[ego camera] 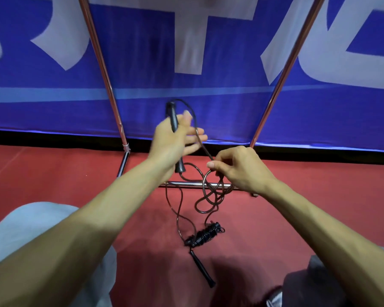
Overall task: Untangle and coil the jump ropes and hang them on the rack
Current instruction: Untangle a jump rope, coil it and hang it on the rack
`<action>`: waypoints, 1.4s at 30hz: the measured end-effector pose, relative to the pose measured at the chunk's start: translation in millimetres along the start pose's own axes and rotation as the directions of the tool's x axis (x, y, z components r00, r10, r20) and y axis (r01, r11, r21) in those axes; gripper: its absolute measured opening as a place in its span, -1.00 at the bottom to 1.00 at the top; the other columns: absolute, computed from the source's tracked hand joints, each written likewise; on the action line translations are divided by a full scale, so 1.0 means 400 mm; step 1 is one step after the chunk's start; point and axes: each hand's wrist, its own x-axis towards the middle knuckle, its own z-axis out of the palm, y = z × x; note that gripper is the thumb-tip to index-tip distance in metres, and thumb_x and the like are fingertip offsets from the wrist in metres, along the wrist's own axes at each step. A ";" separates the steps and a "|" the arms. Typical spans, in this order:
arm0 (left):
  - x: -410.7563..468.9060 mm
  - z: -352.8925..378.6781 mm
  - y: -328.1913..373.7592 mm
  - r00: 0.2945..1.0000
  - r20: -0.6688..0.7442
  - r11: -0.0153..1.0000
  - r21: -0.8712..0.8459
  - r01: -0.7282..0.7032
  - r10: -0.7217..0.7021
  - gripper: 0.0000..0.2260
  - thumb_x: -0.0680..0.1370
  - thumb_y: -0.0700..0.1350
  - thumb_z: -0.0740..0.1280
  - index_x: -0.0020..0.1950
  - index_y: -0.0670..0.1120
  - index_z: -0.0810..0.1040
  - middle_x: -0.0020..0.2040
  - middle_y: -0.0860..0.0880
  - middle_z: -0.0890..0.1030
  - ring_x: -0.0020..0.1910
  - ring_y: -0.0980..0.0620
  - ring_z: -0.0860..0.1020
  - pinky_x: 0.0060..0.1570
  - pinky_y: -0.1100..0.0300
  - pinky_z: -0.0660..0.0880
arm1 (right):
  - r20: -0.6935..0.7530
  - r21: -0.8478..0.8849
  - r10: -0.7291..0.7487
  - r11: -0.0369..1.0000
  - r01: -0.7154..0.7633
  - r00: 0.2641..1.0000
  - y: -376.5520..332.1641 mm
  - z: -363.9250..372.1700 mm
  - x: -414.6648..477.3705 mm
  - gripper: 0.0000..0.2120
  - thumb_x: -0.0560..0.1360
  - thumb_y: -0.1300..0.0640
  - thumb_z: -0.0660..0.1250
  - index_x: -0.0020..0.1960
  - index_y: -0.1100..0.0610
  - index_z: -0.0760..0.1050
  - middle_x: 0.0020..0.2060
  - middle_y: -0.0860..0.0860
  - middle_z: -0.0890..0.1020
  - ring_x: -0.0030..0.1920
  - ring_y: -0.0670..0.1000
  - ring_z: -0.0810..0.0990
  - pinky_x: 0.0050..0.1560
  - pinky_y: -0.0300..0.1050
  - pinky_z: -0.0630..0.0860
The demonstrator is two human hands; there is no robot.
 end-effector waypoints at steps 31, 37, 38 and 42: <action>-0.009 0.004 -0.073 0.859 0.465 0.824 0.558 -0.093 -0.217 -0.82 0.61 -0.07 0.31 0.19 0.06 0.59 -0.35 0.14 0.52 -0.45 0.13 0.32 -0.54 0.30 0.28 | -0.166 0.864 0.288 0.504 -0.002 0.943 -0.004 -0.058 0.019 -0.77 0.67 0.16 0.05 -0.13 0.16 0.36 -0.39 0.17 0.48 -0.49 0.02 0.57 -0.32 -0.02 0.60; 0.001 -0.006 -0.075 0.798 0.538 0.704 0.676 -0.216 -0.272 -0.90 0.61 -0.03 0.31 0.02 -0.01 0.59 -0.32 0.12 0.52 -0.39 0.19 0.43 -0.25 0.23 0.42 | -0.209 0.925 0.388 0.375 0.053 0.898 -0.006 -0.078 0.018 -0.77 0.66 0.19 0.08 -0.12 0.21 0.40 -0.26 0.13 0.40 -0.47 0.00 0.45 -0.39 -0.18 0.55; -0.001 -0.005 -0.075 0.800 0.529 0.682 0.697 -0.219 -0.284 -0.90 0.61 -0.02 0.29 -0.03 0.02 0.57 -0.33 0.14 0.50 -0.41 0.23 0.42 -0.27 0.26 0.40 | -0.204 0.941 0.420 0.332 0.059 0.884 -0.006 -0.079 0.019 -0.77 0.66 0.19 0.08 -0.12 0.21 0.41 -0.25 0.12 0.41 -0.47 0.00 0.44 -0.38 -0.17 0.55; -0.010 -0.001 -0.088 0.898 0.355 0.684 0.724 -0.088 -0.260 -0.77 0.62 0.03 0.27 -0.10 -0.11 0.54 -0.40 0.08 0.47 -0.51 0.15 0.42 -0.47 0.32 0.33 | -0.130 0.986 0.531 0.158 0.052 0.838 0.002 -0.079 0.024 -0.77 0.66 0.15 0.11 -0.09 0.22 0.45 -0.28 0.09 0.44 -0.42 -0.02 0.47 -0.30 -0.14 0.59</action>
